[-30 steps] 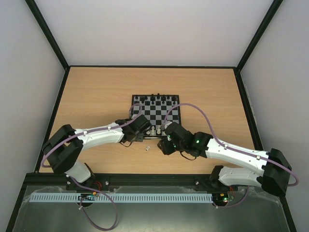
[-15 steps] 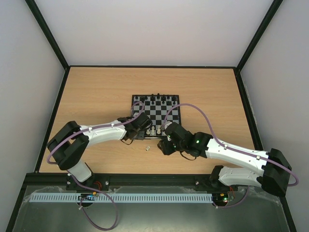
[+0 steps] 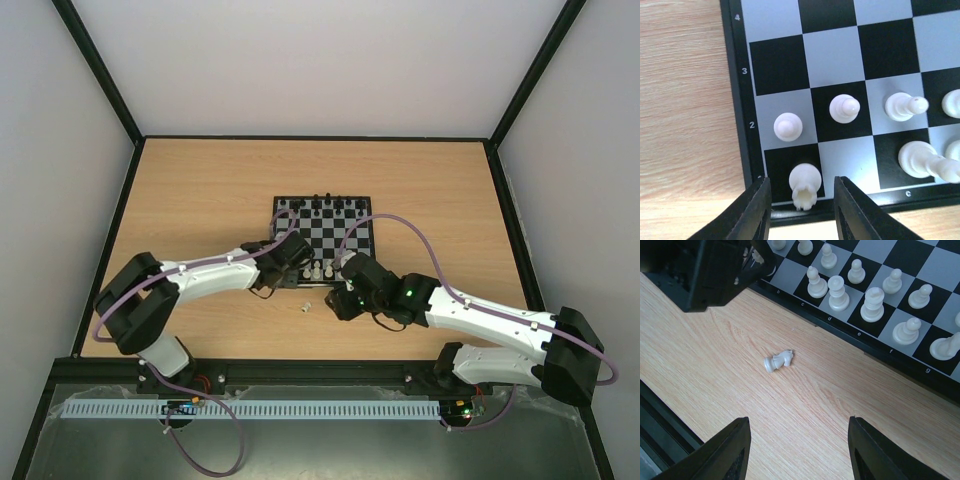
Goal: Set up the chess pieces on the board
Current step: Place the chess piece on the chessboard, then pick up the chess piece at the center of the board, then place the chess piece on the chessboard.
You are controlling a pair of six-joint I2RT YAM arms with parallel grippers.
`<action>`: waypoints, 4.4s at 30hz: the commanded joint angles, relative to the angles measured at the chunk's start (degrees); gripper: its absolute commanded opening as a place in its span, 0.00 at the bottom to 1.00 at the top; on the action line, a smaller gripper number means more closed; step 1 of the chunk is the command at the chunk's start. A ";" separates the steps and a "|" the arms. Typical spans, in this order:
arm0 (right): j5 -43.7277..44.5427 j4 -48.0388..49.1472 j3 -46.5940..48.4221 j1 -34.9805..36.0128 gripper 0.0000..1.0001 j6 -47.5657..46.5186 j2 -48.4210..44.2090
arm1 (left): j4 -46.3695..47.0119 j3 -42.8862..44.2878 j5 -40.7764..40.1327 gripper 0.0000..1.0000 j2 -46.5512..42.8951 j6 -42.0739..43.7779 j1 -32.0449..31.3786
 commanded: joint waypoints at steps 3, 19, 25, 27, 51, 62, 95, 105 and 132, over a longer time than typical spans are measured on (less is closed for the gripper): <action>0.01 -0.19 -0.79 0.31 0.54 -0.25 0.35 | -5.49 -0.42 -1.80 0.42 -8.26 -2.15 -1.27; 1.35 -0.87 -1.24 0.23 0.57 1.26 -4.11 | 15.53 -19.94 2.92 0.46 -25.19 -5.26 -17.86; 1.70 -1.06 -1.25 0.23 0.57 1.45 -3.89 | 22.93 -26.02 2.40 0.58 -26.93 -4.61 -20.04; 1.73 -1.04 -1.22 0.24 0.57 1.45 -3.68 | 24.09 -26.41 1.58 0.60 -25.38 -4.47 -20.49; 1.52 -0.63 -1.07 0.01 0.57 0.82 -2.47 | 26.99 -21.12 -3.01 0.53 -7.54 -0.45 -21.08; 1.18 -0.45 -1.18 -0.16 0.57 0.65 -2.57 | 25.94 -19.50 -3.71 0.42 -5.42 -0.06 -21.08; -1.25 -0.63 -0.72 -0.98 0.59 1.56 -4.78 | 16.94 -23.80 3.25 0.11 -31.81 -0.48 -21.14; -43.21 7.10 0.69 -16.15 0.62 7.82 -6.63 | 9.26 -24.27 5.32 0.11 -44.75 1.84 -23.02; -67.20 27.91 -3.26 -16.09 0.45 22.45 14.04 | 11.25 -24.55 7.80 0.14 -48.39 4.09 -24.42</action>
